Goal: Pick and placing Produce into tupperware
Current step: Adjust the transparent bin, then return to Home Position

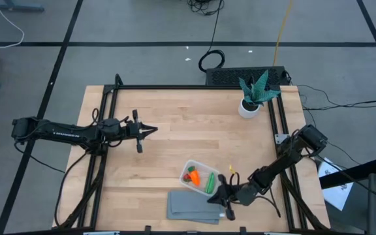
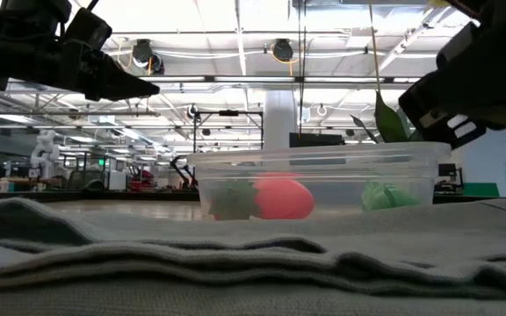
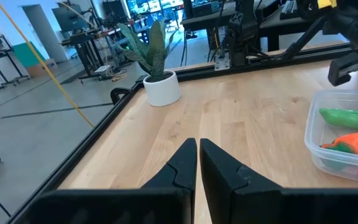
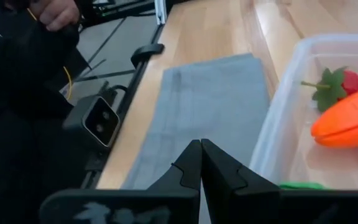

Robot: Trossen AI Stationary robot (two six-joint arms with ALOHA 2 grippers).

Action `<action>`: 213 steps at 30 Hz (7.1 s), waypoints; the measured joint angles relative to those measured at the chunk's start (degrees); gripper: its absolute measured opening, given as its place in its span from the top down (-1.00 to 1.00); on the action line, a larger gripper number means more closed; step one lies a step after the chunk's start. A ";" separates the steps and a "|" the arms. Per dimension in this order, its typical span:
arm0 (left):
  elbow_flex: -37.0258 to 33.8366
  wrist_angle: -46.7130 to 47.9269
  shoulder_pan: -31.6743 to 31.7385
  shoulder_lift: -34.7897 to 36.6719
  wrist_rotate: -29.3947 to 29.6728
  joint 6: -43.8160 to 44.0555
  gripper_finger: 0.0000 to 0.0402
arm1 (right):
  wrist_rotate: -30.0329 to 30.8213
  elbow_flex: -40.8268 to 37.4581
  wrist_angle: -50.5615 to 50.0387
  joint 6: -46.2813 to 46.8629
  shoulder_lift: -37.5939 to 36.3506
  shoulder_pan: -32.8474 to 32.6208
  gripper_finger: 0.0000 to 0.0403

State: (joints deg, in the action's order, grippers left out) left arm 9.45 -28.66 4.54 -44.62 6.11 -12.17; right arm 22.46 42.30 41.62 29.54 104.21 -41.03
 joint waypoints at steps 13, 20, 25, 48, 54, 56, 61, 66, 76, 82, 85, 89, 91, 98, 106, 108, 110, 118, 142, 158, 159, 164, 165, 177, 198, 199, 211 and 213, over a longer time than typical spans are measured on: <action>0.00 0.22 0.00 0.00 0.00 0.34 0.87 | 2.91 1.53 -6.77 3.09 -0.03 -2.10 1.00; 0.00 0.21 0.00 0.00 0.00 0.44 0.87 | 3.38 1.51 -8.52 4.30 -0.01 -1.99 1.00; 0.00 0.21 0.00 0.01 0.00 0.42 0.87 | 3.48 1.51 -10.07 4.66 -0.01 -1.04 1.00; 0.00 0.41 -0.02 0.00 0.00 -0.65 0.87 | 6.90 1.14 -15.40 7.25 -0.03 2.55 1.00; 0.00 0.67 0.00 0.01 -0.02 -0.61 0.87 | 10.17 0.00 -15.24 9.04 -0.03 2.78 1.00; 0.00 0.67 0.00 0.00 -0.02 -0.59 0.87 | 10.94 -0.33 -14.89 9.45 -0.03 2.81 1.00; 0.00 0.70 -0.01 0.01 -0.02 -0.57 0.87 | 14.96 -0.83 -12.77 10.19 -0.03 2.83 1.00; 0.00 0.76 -0.01 0.01 -0.02 -0.41 0.87 | 15.02 -0.85 -12.56 10.27 -0.03 2.83 1.00; 0.00 1.11 0.00 0.00 -0.02 -0.65 0.87 | 6.84 -0.85 -3.06 4.56 -0.03 2.94 1.00; 0.00 1.11 0.00 0.01 -0.02 -0.67 0.87 | 7.59 -0.85 -3.33 5.29 -0.03 4.35 1.00; 0.00 1.18 0.00 0.00 -0.02 -0.70 0.87 | 7.59 -0.85 -3.27 5.58 -0.03 5.09 1.00; 0.00 1.85 0.00 0.00 -0.02 -0.85 0.87 | 7.53 -0.85 -3.73 5.82 -0.03 5.70 1.00; 0.00 1.98 -0.01 0.01 -0.02 -0.87 0.87 | 7.50 -0.85 -4.93 6.56 -0.03 5.82 1.00; 0.00 1.98 -0.01 0.01 -0.02 -1.20 0.87 | 7.46 -0.85 -8.04 8.81 -0.03 6.13 1.00; 0.00 1.94 0.00 0.02 -0.02 -1.00 0.87 | 7.65 -0.80 -9.58 10.09 -0.05 7.96 1.00; 0.00 1.96 0.00 0.00 -0.02 -0.90 0.87 | 7.74 -0.80 -11.22 10.94 -0.05 8.24 1.00; 0.00 1.96 -0.01 0.01 -0.02 -0.89 0.87 | 7.79 -0.80 -11.99 11.92 -0.05 8.52 1.00; 0.00 1.99 0.00 0.01 -0.04 -0.89 0.87 | 7.80 -0.80 -9.29 8.86 -0.05 8.68 1.00; 0.00 3.51 -7.55 6.56 0.93 -5.97 0.87 | 16.87 -4.40 -14.95 -13.31 -17.80 6.02 1.00; -0.02 12.10 -16.18 12.06 6.80 -3.65 0.99 | 22.69 -23.07 0.21 -22.89 -34.88 10.37 1.00; -0.02 12.08 -16.68 12.09 7.74 -3.86 0.99 | 22.60 -23.42 0.19 -23.99 -35.88 11.24 1.00; -0.02 12.21 -18.63 12.13 11.86 -5.69 0.99 | 13.98 -24.96 0.23 -27.46 -41.35 17.57 1.00; -0.02 12.21 -18.80 12.13 12.27 -5.86 0.99 | 12.54 -24.96 0.09 -27.87 -42.01 18.79 1.00; 0.00 15.39 -20.96 15.11 15.06 -7.10 0.99 | 5.91 -25.49 -0.68 -35.07 -52.86 26.02 1.00; 0.00 17.23 -13.56 23.45 12.97 -5.40 1.00 | 0.10 -31.63 -8.68 -32.50 -73.67 34.72 1.00; 0.00 17.00 -12.69 23.45 10.34 -4.17 1.00 | -1.84 -31.62 -9.81 -31.11 -74.18 35.19 1.00; -4.11 19.28 -11.41 18.62 1.74 8.23 1.00 | -3.56 -31.58 -23.88 -21.11 -70.94 33.04 1.00; -6.11 15.93 -11.47 17.16 1.05 9.63 1.00 | -4.41 -31.58 -23.97 -21.18 -69.33 32.27 1.00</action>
State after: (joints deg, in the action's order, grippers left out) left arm 3.34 -12.73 -6.93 -27.46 7.16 -2.54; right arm 18.05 10.72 17.65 8.36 34.88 -8.76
